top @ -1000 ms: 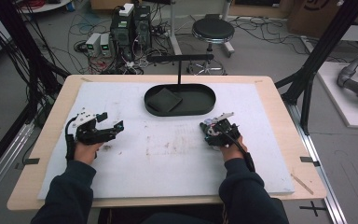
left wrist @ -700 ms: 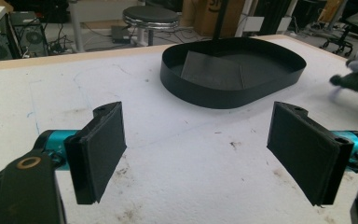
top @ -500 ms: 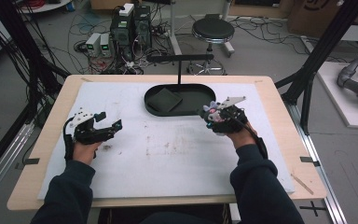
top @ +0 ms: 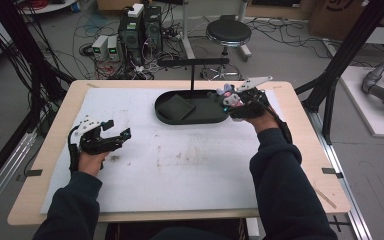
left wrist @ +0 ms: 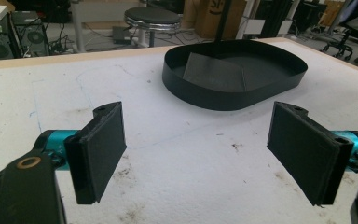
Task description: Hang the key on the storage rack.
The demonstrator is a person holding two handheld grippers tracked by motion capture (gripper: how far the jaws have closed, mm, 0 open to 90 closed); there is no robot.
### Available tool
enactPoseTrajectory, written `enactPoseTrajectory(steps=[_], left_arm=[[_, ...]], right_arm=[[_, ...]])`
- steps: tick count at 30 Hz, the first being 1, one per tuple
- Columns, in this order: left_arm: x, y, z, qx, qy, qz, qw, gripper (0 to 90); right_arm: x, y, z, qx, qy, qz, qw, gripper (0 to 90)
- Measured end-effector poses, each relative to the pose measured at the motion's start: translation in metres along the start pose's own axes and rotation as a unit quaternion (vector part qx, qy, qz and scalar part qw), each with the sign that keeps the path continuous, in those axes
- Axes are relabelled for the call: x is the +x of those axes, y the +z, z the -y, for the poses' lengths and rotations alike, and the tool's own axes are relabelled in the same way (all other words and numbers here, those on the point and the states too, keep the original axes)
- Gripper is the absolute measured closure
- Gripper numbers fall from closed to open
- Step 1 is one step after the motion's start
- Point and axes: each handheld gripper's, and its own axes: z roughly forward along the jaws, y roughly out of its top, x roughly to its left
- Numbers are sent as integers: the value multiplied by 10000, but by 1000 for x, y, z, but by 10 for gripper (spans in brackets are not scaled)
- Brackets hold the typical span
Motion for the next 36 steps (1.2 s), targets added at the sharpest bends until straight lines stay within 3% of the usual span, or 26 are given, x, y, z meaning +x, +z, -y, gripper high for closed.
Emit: enactPoseTrajectory(steps=[5,8,10,14,22,29,36], left_arm=[[1,1,1,2,-22,3,10000,190],[2,2,1,0,-28,3,10000,191],[2,2,1,1,-29,11,10000,191],[2,2,1,1,-19,29,10000,191],[1,3,1,6,-34,53,10000,191],[2,2,1,7,-49,68,10000,191],[2,2,1,2,-58,65,10000,191]], right_arm=[[-17,4,-9,-53,125,124,9998,366],[-26,8,-17,11,143,299,9995,366],[-32,9,-22,-124,212,448,9987,365],[-41,14,-35,-212,115,672,9975,364],[-54,27,-62,-22,149,968,9952,363],[-68,33,-66,-154,508,1096,9926,363],[-74,34,-53,156,695,1457,9868,363]])
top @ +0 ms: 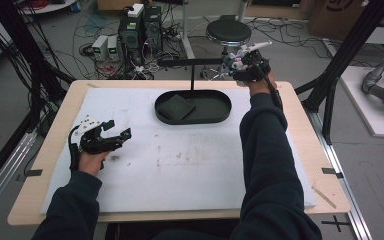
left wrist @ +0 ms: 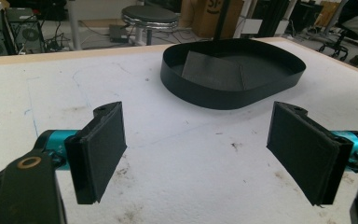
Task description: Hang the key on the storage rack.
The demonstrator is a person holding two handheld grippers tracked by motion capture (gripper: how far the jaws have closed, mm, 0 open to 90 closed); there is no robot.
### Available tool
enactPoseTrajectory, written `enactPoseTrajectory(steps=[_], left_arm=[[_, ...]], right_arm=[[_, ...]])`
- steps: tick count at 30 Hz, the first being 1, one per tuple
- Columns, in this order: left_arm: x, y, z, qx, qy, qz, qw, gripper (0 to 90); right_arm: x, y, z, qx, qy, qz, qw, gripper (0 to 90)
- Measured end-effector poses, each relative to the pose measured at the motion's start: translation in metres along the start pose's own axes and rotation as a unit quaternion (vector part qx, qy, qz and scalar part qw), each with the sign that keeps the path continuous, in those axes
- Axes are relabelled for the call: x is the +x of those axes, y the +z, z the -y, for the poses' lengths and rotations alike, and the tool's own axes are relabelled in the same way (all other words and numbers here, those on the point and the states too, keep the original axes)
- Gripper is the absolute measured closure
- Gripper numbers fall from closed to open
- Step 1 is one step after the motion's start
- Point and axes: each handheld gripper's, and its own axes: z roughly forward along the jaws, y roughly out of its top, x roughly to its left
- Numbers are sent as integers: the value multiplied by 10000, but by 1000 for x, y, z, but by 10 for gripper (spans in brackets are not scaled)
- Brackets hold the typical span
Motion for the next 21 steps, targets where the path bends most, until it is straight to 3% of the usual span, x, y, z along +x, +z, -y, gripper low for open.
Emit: enactPoseTrajectory(steps=[5,10,16,21], left_arm=[[0,0,0,-11,4,-9,10000,191],[-1,0,0,12,17,-5,10000,191],[-1,0,0,12,15,0,10000,191],[-1,0,0,12,10,11,10000,191]], right_arm=[[-1,6,20,148,129,-38,9998,364],[5,15,28,312,114,-27,9994,365],[22,36,35,551,94,-158,9983,365],[38,51,36,489,173,-285,9982,364]])
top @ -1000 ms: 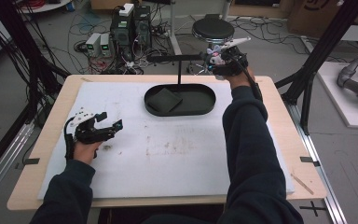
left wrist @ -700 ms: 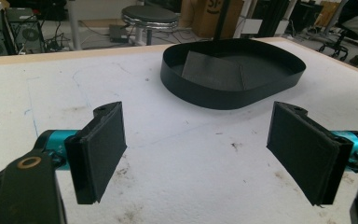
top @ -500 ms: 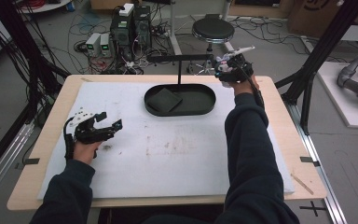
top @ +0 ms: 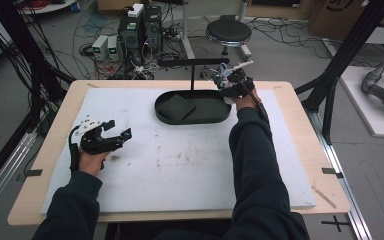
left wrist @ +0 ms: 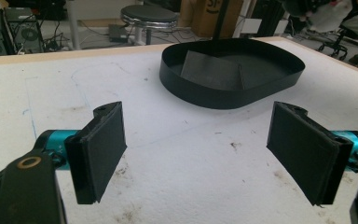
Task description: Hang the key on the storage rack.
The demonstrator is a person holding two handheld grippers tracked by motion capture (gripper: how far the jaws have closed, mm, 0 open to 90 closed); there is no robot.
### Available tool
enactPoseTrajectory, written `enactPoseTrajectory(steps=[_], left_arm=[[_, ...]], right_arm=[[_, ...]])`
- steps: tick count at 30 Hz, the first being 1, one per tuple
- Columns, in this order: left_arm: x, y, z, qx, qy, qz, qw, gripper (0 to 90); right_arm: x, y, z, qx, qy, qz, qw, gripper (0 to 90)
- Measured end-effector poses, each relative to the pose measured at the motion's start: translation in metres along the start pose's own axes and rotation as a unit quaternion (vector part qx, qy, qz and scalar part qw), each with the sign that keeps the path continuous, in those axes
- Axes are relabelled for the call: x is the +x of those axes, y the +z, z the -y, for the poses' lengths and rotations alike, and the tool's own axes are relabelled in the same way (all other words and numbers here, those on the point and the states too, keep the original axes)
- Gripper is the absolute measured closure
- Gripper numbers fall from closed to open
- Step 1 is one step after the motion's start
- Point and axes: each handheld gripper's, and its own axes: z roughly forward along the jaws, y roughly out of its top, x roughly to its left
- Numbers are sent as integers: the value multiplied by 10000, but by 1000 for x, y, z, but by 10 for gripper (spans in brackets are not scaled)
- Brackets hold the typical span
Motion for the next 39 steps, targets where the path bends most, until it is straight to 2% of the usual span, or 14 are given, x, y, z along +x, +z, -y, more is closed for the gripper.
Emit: enactPoseTrajectory(steps=[3,6,10,11,16,21,26,29,30,32,35,39], left_arm=[[0,0,0,4,7,8,10000,191],[0,0,0,11,0,12,10000,191],[0,1,0,2,-10,12,10000,191],[0,0,0,-11,-15,12,10000,191],[0,1,0,-25,0,2,10000,191],[0,0,0,-39,-15,13,10000,191],[0,0,0,-43,-41,-1,10000,191],[0,0,-1,-65,-48,1,10000,191],[0,0,-1,-54,-38,2,10000,191],[-1,0,-1,-49,-20,9,10000,191],[-2,0,-1,-60,-7,10,10000,191],[-3,0,-1,-42,14,12,10000,191]], right_arm=[[3,5,0,-85,178,30,9998,343],[3,6,2,-197,338,-88,9992,299],[4,5,3,-190,272,-30,9994,219],[3,3,4,-228,327,-64,9992,212],[-3,-19,4,-462,341,-452,9973,212],[-7,-55,6,-620,185,-816,9946,212],[-7,-90,10,-606,5,-974,9934,212],[-6,-111,24,-1000,-80,-998,9899,215],[-7,-116,30,-968,-65,-1006,9902,215],[-7,-122,41,-1075,-57,-997,9892,215],[-7,-129,61,-1000,-157,-863,9911,215],[-8,-130,91,-892,-114,-774,9929,215]])
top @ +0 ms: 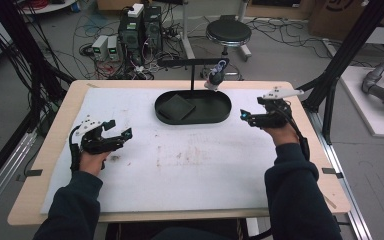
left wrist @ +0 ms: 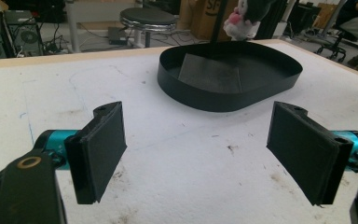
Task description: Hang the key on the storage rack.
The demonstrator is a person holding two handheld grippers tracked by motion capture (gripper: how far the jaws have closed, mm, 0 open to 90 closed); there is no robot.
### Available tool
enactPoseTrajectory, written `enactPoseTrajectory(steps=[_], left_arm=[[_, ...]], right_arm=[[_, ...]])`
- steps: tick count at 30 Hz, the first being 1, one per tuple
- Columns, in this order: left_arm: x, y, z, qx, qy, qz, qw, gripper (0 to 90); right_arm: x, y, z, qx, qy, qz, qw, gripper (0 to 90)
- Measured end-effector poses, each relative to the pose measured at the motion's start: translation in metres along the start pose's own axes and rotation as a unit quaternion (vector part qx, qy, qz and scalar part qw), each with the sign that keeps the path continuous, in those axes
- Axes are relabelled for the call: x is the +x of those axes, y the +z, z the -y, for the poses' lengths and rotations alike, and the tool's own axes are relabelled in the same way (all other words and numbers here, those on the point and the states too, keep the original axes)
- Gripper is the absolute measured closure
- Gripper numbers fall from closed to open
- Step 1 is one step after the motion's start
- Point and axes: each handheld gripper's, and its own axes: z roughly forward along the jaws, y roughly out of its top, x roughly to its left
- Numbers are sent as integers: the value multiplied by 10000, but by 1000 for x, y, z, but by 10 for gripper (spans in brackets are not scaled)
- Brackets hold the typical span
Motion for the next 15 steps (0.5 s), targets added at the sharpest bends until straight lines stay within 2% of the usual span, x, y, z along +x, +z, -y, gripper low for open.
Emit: enactPoseTrajectory(steps=[4,7,15], left_arm=[[-1,0,0,-2,32,1,10000,191],[-3,0,-1,-14,43,14,10000,191],[-3,1,0,2,74,30,10000,191]], right_arm=[[5,-1,34,32,92,45,9999,214],[9,-1,52,89,137,116,9998,214],[15,0,72,85,213,330,9992,214]])
